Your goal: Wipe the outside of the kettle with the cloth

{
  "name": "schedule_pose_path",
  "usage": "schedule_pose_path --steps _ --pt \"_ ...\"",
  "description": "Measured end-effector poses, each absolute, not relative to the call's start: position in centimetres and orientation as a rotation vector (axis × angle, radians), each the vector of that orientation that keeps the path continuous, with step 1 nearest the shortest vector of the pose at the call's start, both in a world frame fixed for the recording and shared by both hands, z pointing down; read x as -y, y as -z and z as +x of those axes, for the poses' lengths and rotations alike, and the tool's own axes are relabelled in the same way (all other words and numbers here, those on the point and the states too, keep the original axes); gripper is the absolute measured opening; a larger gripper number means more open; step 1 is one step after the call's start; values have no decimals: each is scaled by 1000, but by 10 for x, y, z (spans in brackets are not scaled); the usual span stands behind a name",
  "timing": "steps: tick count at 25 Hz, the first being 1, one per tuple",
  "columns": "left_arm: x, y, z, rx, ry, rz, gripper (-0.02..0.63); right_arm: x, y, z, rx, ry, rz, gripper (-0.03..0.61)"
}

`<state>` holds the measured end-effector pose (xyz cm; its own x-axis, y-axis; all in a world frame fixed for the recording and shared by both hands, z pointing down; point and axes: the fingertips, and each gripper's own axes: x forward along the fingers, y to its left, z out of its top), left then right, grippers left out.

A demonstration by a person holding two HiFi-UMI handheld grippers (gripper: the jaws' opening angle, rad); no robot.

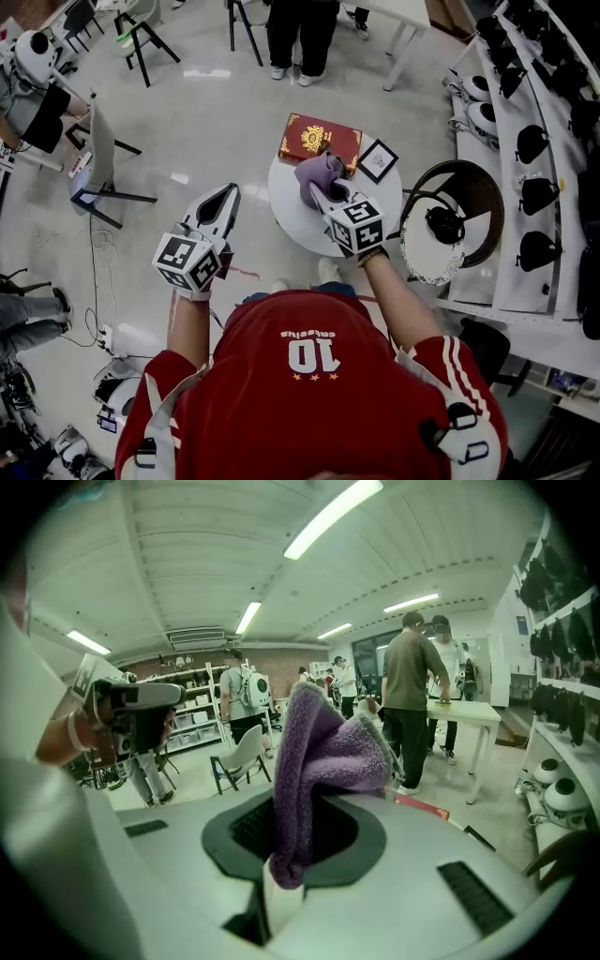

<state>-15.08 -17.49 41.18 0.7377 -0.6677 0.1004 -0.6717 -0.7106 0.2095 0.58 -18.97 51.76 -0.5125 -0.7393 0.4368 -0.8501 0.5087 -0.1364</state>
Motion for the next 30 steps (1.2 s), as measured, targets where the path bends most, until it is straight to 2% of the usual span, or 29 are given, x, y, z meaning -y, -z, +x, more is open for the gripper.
schedule_pose_path --steps 8,17,30 --pt "181 -404 -103 1032 -20 2729 8 192 -504 71 2407 -456 1407 58" --pt "186 -398 -54 1060 -33 2734 8 197 -537 143 2330 -490 1410 58" --pt "186 -408 -14 1201 -71 2670 8 210 -611 182 2275 -517 1223 58"
